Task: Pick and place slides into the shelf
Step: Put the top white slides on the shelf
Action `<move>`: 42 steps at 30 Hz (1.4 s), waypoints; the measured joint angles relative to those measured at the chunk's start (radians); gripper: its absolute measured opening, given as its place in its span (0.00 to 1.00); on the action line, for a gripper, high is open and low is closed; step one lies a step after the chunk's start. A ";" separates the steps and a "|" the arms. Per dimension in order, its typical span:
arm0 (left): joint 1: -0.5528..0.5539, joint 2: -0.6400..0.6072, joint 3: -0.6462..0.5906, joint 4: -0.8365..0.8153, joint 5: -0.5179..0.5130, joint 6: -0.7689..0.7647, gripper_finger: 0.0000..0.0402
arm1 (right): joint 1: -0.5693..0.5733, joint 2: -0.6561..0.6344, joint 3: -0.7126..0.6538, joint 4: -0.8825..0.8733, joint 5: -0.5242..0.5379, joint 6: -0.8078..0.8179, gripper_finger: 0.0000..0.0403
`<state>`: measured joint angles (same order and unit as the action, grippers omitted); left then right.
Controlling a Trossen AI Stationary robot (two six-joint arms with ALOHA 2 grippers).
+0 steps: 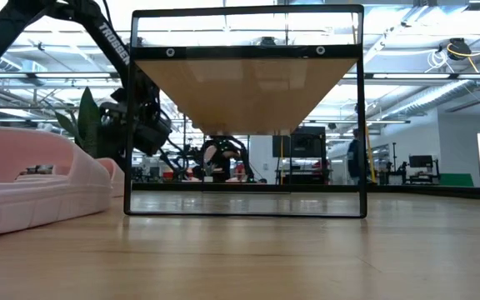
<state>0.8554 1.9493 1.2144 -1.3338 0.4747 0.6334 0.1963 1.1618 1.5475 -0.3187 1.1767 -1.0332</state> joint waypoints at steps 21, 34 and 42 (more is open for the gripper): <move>0.047 -0.006 -0.002 -0.020 0.053 0.007 0.47 | 0.000 0.000 0.000 0.000 -0.002 0.000 0.27; 0.042 -0.006 -0.002 -0.042 0.060 0.029 0.41 | 0.000 0.000 0.000 0.000 -0.003 0.000 0.27; 0.043 -0.007 -0.002 -0.059 0.058 0.074 0.12 | 0.000 0.000 0.000 0.000 -0.003 -0.004 0.27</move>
<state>0.8981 1.9427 1.2129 -1.3925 0.5328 0.7071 0.1963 1.1618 1.5475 -0.3187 1.1740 -1.0369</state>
